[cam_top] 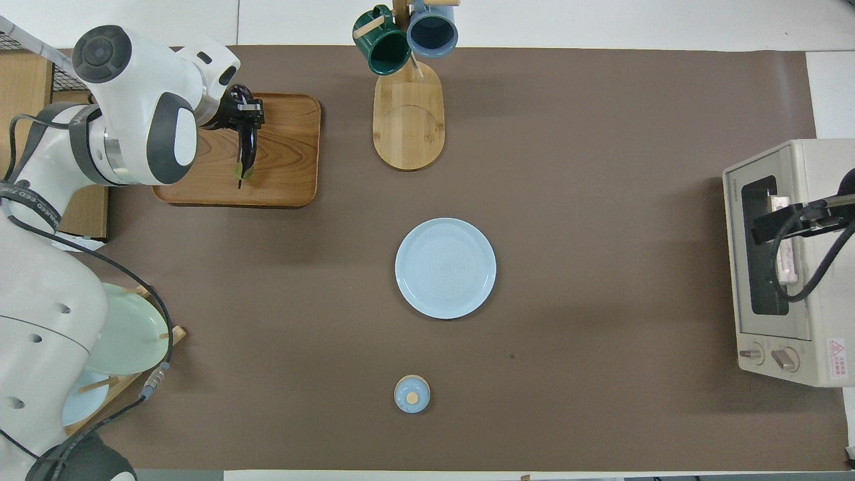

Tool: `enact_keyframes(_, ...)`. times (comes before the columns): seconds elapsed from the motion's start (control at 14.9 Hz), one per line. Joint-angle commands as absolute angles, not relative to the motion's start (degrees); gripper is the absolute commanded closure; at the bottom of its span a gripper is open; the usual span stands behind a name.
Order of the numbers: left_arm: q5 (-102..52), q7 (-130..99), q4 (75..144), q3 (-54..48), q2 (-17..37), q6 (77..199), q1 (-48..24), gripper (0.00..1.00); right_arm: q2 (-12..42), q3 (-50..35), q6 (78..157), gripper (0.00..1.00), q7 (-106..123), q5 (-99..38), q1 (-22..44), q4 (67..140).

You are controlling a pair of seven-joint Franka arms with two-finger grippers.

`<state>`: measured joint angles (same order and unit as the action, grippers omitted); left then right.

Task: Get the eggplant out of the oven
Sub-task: 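Lower the eggplant onto the wooden tray and open the left gripper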

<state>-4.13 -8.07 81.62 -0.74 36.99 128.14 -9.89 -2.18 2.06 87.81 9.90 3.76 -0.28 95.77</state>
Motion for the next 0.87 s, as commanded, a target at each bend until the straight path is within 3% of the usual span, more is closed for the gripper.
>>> enact_keyframes(0.0, -3.25, -7.47, 83.94, -1.05, 35.51, 129.38, -9.49, 0.65, -2.29, 2.2, 88.06, 0.0, 8.79, 2.46, -0.18, 95.27)
enact_keyframes(0.07, -3.25, -7.38, 83.76, -0.97, 35.33, 128.77, -9.49, 0.01, -2.29, 2.2, 88.07, 0.0, 8.79, 2.46, -0.18, 95.27)
enact_keyframes(0.54, -3.69, -7.82, 78.75, -0.79, 34.64, 121.21, -9.32, 0.0, -2.29, 2.11, 88.15, 0.0, 8.88, 2.46, -0.18, 95.27)
enact_keyframes(0.81, -3.16, -9.14, 79.37, -0.09, 25.95, 113.5, -7.57, 0.0, -2.29, 2.02, 88.07, 0.0, 8.88, 2.46, -0.18, 95.27)
